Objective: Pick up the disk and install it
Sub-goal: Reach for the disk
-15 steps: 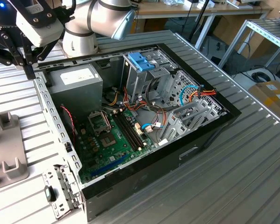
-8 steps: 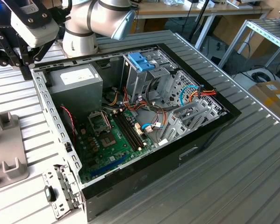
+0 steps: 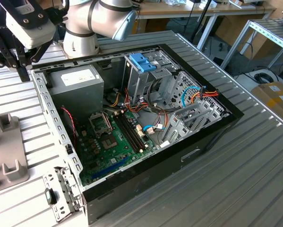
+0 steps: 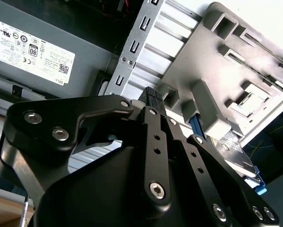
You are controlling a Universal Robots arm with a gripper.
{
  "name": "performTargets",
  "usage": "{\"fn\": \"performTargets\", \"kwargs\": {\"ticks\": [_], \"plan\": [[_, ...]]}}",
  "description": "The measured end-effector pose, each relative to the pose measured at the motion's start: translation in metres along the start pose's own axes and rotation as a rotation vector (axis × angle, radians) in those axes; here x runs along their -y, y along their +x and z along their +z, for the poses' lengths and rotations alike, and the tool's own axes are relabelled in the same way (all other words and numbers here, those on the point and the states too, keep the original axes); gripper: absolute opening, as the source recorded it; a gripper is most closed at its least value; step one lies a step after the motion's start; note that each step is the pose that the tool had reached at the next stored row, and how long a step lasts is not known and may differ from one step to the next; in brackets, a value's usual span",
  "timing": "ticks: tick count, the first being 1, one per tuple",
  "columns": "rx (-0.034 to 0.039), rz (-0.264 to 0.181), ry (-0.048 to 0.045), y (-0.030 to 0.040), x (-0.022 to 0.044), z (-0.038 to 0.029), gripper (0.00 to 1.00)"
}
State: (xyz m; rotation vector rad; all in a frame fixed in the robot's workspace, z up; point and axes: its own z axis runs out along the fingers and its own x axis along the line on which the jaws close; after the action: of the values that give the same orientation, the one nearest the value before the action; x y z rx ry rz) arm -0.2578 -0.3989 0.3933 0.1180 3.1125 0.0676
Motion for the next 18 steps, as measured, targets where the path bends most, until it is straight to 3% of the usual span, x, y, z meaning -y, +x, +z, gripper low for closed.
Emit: {"fn": "performTargets", "kwargs": {"ticks": [18], "plan": [[0.0, 0.0, 0.0, 0.0087, 0.0007, -0.0002, 0.1]]}}
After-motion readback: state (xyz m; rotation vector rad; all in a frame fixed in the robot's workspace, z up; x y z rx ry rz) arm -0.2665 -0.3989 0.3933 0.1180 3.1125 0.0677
